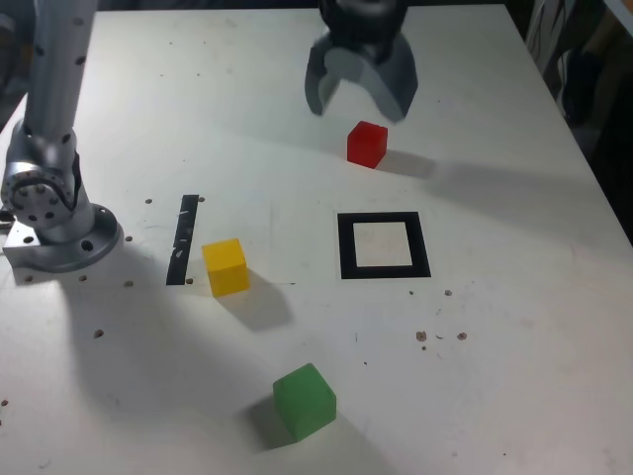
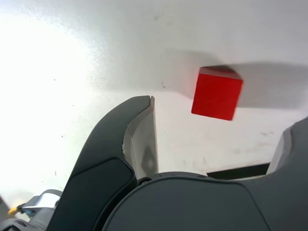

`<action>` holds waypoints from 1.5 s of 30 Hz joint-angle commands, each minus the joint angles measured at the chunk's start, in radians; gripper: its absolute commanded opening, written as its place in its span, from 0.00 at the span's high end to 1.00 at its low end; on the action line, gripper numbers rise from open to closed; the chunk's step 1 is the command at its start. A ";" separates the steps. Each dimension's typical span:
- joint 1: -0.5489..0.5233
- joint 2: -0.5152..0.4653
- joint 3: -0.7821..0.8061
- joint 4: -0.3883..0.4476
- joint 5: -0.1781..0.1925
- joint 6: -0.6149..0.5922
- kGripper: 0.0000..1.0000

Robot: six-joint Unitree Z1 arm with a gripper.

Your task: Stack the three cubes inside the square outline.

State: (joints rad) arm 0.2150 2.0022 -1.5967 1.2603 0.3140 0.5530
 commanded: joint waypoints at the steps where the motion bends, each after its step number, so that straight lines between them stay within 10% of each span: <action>1: 0.000 0.017 0.009 0.000 0.000 0.014 0.11; 22: 0.014 0.098 0.051 -0.093 -0.027 0.087 0.26; 45: 0.032 0.130 0.047 -0.137 -0.075 0.110 0.65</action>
State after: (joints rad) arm 0.2442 2.1252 -1.5442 1.1176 0.2435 0.6587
